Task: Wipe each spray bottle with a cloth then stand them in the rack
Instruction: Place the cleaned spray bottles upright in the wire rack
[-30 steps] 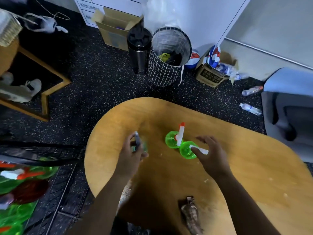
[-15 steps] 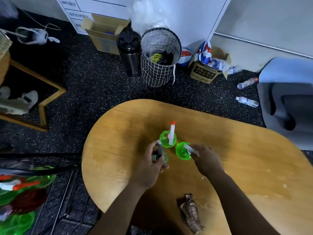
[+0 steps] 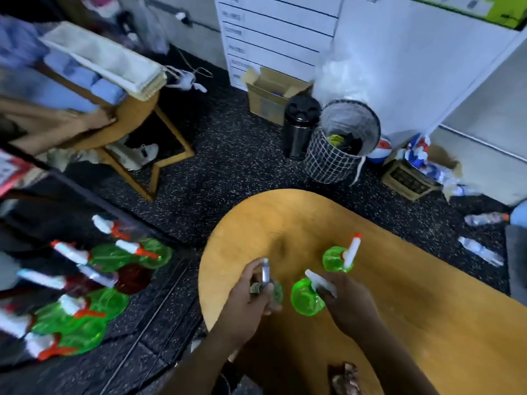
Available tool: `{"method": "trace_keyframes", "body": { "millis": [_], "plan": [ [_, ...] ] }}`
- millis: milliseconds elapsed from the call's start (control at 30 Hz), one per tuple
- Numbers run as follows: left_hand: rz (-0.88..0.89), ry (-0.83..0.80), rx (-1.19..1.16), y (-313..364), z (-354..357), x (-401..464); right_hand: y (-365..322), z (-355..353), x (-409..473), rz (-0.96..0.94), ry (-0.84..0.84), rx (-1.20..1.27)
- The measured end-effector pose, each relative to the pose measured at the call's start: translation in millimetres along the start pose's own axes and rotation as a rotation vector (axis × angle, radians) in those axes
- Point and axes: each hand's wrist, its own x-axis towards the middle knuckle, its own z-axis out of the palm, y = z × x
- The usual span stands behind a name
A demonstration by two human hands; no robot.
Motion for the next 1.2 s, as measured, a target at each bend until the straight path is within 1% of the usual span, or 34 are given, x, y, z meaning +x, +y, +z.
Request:
{"method": "trace_keyframes", "body": {
  "millis": [133,200,333,433,700,800,967,1200],
  "plan": [
    [0.06,0.146,-0.089,-3,-54,-46,-73,20,-8,-0.204,-0.037,0.044],
    [0.097,0.235,-0.116,-9,-81,-70,-112,32,-13,-0.283,-0.076,0.02],
    [0.136,0.384,-0.158,-26,-133,-113,-183,63,-23,-0.39,-0.141,-0.05],
    [0.154,0.503,-0.239,-42,-175,-145,-236,93,-37,-0.469,-0.226,-0.074],
    [0.119,0.709,-0.391,-82,-269,-213,-340,170,-77,-0.666,-0.377,-0.146],
    [0.121,0.761,-0.439,-97,-298,-232,-364,198,-88,-0.691,-0.441,-0.163],
    [0.085,0.862,-0.37,-119,-348,-245,-391,244,-101,-0.659,-0.545,-0.11],
    [0.003,0.952,-0.312,-141,-410,-215,-416,311,-112,-0.598,-0.615,0.001]
  ]
}}
